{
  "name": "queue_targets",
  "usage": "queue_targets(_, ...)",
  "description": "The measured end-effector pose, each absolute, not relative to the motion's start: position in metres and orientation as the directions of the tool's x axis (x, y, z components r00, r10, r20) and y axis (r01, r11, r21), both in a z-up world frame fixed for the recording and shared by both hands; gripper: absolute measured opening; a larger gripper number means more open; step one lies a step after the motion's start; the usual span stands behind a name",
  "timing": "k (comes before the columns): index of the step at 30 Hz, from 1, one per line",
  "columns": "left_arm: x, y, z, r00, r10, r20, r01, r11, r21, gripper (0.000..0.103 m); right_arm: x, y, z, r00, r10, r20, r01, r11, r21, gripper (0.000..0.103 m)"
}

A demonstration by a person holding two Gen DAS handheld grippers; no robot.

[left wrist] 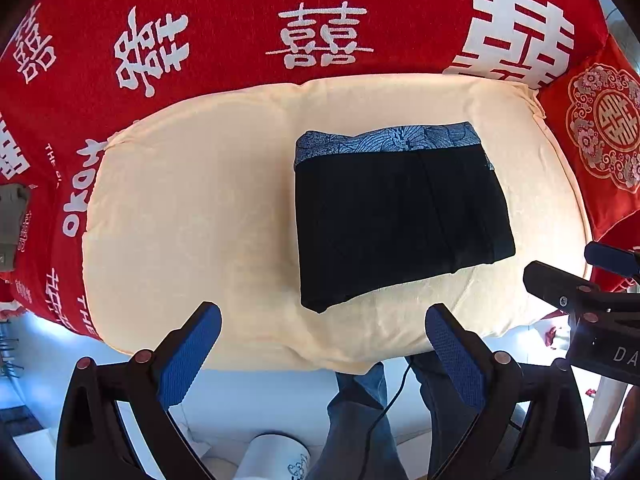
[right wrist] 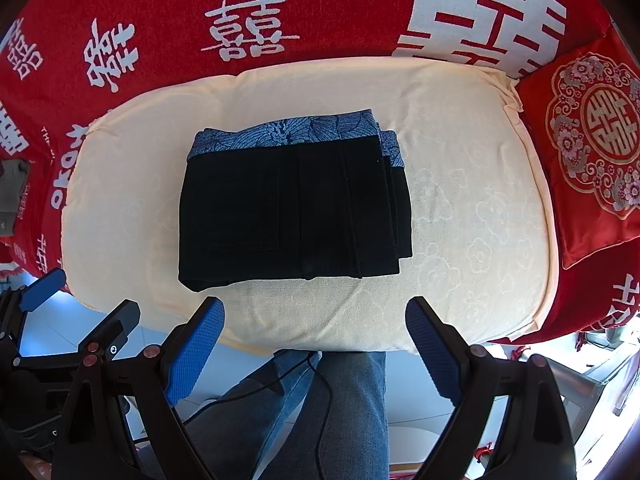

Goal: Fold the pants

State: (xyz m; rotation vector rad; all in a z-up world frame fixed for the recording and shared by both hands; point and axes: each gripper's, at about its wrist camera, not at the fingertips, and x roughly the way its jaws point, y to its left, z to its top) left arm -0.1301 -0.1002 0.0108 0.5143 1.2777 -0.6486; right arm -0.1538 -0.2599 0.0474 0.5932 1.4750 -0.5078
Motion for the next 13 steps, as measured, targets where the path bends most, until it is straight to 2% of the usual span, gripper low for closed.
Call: queue_targets(13,-0.1313,-0.0992,0.0092,0.144,-0.171,-0.975,0.688,0.725,-0.025,0.102,-0.1547,-0.2612,0.0457,0.042,0.044,-0.998,0.646,0.761,0.061,0.094)
